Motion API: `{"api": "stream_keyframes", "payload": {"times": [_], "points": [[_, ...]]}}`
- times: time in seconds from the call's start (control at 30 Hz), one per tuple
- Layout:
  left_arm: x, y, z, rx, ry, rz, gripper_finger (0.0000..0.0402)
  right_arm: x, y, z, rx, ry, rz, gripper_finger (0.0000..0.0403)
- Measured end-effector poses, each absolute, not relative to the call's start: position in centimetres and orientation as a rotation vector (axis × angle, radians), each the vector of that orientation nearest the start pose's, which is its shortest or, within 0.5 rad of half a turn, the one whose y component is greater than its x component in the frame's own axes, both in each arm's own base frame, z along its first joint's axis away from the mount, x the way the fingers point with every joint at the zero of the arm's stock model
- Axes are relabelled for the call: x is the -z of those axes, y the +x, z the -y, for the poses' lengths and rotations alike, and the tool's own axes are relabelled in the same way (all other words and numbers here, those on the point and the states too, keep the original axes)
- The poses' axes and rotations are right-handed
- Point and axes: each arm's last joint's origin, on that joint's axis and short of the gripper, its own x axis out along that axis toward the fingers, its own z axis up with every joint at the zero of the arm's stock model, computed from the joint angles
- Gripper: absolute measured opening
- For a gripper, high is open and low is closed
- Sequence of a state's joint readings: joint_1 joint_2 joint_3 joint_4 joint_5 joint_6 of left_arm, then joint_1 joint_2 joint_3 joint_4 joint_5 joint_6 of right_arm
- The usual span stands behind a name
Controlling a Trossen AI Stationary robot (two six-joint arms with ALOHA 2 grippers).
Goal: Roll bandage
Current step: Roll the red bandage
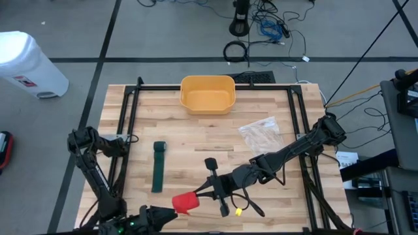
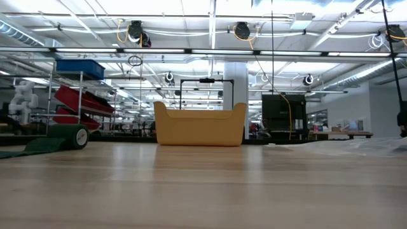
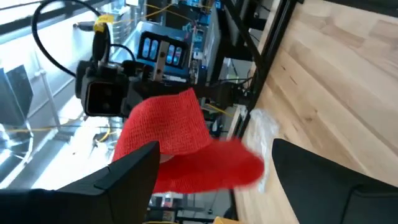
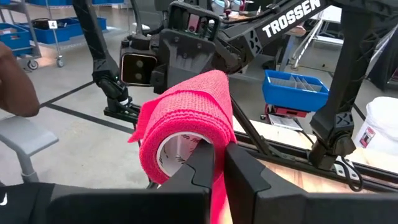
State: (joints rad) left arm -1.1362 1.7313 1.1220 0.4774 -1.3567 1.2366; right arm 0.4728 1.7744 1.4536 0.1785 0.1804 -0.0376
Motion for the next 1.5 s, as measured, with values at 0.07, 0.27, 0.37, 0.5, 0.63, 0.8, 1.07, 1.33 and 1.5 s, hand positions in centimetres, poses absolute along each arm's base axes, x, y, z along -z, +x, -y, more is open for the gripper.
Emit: {"api": "stream_keyframes", "payload": {"times": [0.07, 0.27, 0.37, 0.5, 0.63, 0.8, 1.07, 1.33, 1.5], "points": [[-26.3, 18.2, 32.5, -0.155, 1.368, -0.169, 0.0310, -32.9, 37.6, -18.7, -0.295, -0.081, -0.121, 0.0016], [-27.1, 18.0, 32.2, -0.151, 1.419, -0.167, 0.0288, -33.2, 37.7, -18.6, -0.293, -0.078, -0.092, 0.0016], [-27.9, 17.9, 31.8, -0.151, 1.422, -0.161, 0.0285, -33.2, 37.7, -18.6, -0.292, -0.079, -0.090, 0.0016], [-29.3, 17.6, 31.1, -0.152, 1.415, -0.156, 0.0285, -33.2, 37.7, -18.6, -0.291, -0.076, -0.090, 0.0016], [-30.0, 17.8, 30.6, -0.150, 1.450, -0.173, 0.0285, -33.2, 37.7, -18.6, -0.291, -0.076, -0.088, 0.0016], [-29.9, 18.4, 30.2, -0.155, 1.504, -0.209, 0.0285, -33.2, 37.7, -18.6, -0.291, -0.076, -0.088, 0.0016], [-29.9, 18.1, 30.5, -0.123, 1.489, -0.178, 0.0285, -33.6, 37.5, -18.5, -0.288, -0.074, -0.080, 0.0016], [-30.2, 17.4, 31.0, -0.097, 1.465, -0.141, 0.0285, -34.1, 37.5, -17.9, -0.272, -0.072, -0.067, 0.0016], [-30.2, 17.9, 30.7, -0.109, 1.473, -0.154, 0.0285, -34.1, 37.6, -17.6, -0.265, -0.067, -0.068, 0.0016]]}}
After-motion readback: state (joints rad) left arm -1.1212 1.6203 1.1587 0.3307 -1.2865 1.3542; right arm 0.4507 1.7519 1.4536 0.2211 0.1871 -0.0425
